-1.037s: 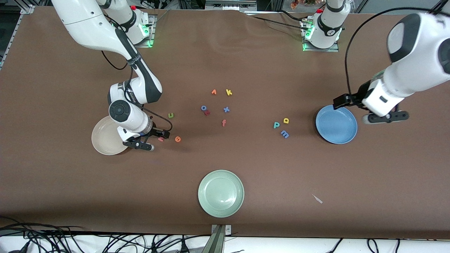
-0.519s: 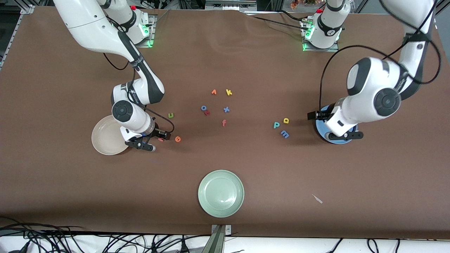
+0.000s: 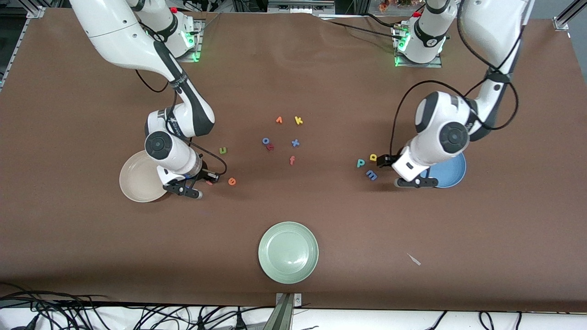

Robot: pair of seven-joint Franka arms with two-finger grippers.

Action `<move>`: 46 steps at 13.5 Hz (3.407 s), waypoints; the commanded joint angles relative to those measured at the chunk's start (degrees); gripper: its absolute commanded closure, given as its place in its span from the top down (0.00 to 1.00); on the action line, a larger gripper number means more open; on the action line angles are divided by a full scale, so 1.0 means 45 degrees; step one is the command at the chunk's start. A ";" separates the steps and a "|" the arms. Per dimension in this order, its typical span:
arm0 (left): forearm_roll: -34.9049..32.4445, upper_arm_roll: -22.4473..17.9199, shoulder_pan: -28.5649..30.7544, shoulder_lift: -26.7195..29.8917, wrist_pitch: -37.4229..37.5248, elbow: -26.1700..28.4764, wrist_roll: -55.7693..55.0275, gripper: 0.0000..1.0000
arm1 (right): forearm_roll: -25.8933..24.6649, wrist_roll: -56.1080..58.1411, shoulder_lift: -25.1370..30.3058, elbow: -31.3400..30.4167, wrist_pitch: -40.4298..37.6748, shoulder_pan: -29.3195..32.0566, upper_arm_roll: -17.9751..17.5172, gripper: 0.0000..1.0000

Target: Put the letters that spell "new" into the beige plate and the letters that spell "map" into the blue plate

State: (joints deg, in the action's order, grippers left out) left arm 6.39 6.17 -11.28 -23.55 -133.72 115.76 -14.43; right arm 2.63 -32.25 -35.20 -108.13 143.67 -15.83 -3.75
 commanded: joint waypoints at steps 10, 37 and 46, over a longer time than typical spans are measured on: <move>0.0026 -0.0121 -0.1263 -0.0762 -0.2336 0.1483 -0.0192 0.94 | 0.0098 0.5636 0.1297 0.0732 -0.4095 0.0276 0.1437 0.00; 0.0045 -0.0121 0.3988 0.1914 -0.0559 0.2771 0.5975 0.19 | 0.0782 0.4491 0.3331 -0.4620 0.1624 -0.1557 0.0444 1.00; 0.0221 0.0035 0.3156 0.1466 -0.1047 0.2190 0.5592 0.65 | 0.0548 0.4667 0.2491 -0.4525 0.2000 -0.2087 0.0483 0.76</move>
State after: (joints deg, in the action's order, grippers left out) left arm 6.38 6.12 6.37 -16.20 -137.72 127.63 11.72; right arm 5.90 -11.17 -23.76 -127.99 151.53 -24.99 -1.91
